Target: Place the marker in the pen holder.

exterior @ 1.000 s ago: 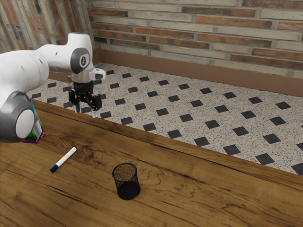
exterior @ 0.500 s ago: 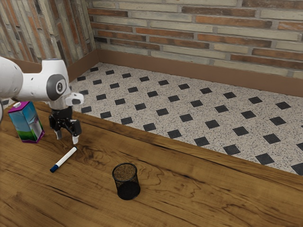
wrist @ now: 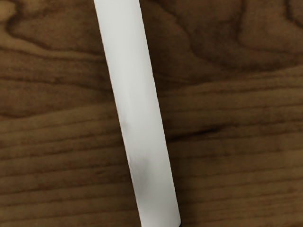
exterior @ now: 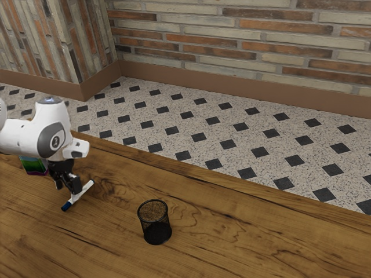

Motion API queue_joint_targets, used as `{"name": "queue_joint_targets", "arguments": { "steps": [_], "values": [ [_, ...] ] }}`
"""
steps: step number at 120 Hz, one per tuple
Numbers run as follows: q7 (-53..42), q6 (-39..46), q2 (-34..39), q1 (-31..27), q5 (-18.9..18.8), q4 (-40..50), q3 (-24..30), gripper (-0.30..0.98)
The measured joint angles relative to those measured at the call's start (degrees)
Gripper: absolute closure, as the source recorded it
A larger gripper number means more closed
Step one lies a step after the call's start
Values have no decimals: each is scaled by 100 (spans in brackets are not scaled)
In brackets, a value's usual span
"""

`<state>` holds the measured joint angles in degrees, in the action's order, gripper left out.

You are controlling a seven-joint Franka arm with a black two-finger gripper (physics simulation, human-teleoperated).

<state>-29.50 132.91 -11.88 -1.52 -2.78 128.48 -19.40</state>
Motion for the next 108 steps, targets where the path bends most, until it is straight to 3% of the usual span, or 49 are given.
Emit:
{"name": "queue_joint_targets", "arguments": {
  "steps": [26,46,108],
  "values": [
    [-169,464,-318,-76,-70,12,-19,2],
    [-233,600,-398,-64,93,28,-20,7],
    [-79,668,-403,-17,112,39,-23,69]
  ]
}}
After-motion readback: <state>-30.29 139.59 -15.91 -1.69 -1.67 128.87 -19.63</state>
